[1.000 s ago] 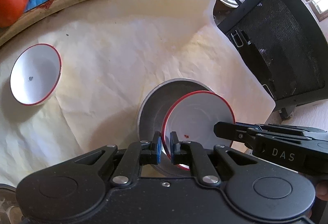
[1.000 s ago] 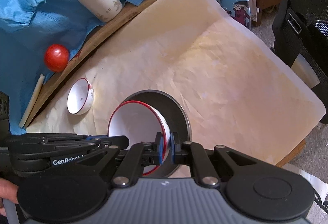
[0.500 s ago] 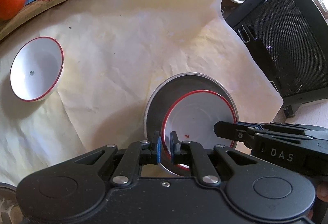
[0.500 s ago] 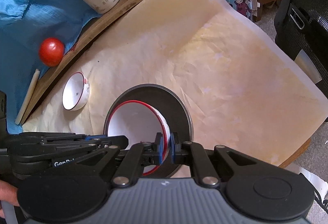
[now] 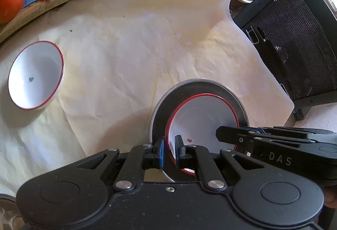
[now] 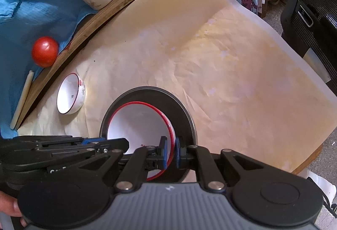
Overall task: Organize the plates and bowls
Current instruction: 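Lift the white bowl with both grippers and lower it into the steel bowl, then open both grippers to release the white bowl inside the steel bowl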
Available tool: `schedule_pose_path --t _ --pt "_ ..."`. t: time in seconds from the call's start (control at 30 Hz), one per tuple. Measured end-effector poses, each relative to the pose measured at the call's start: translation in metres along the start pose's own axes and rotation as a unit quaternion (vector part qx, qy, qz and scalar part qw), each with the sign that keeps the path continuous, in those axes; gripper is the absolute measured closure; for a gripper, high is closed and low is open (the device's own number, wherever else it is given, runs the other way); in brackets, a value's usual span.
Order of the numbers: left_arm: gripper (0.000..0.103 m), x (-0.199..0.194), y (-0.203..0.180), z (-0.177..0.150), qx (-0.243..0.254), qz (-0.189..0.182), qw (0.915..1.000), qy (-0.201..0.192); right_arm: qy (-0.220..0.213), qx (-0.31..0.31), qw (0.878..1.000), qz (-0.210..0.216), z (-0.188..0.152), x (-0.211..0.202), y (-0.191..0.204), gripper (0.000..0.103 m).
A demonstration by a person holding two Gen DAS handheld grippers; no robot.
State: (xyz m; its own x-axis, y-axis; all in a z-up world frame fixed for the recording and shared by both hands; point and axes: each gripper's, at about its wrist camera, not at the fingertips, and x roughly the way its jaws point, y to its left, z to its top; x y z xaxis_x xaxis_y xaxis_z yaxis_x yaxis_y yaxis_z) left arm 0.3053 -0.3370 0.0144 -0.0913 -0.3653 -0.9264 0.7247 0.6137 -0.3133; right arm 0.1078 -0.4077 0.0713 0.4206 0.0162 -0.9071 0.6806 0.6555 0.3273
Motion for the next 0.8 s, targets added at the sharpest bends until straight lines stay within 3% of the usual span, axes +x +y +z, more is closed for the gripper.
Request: schedule_pose_path --t 0.27,0.57,0.8 --pt "0.088 -0.001 0.006 0.003 -0.010 -0.013 0.9999 0.001 -0.005 -0.006 1.000 -0.005 0.002 0.000 0.003 0.081" --pt "0.081 -0.012 0.012 0.003 -0.024 -0.031 0.9992 -0.010 -0.019 -0.010 1.000 -0.010 0.003 -0.008 0.004 0.077" --pt "0.077 -0.024 0.017 0.003 -0.039 -0.048 0.9977 -0.029 -0.037 -0.028 0.999 -0.017 0.004 -0.017 0.012 0.059"
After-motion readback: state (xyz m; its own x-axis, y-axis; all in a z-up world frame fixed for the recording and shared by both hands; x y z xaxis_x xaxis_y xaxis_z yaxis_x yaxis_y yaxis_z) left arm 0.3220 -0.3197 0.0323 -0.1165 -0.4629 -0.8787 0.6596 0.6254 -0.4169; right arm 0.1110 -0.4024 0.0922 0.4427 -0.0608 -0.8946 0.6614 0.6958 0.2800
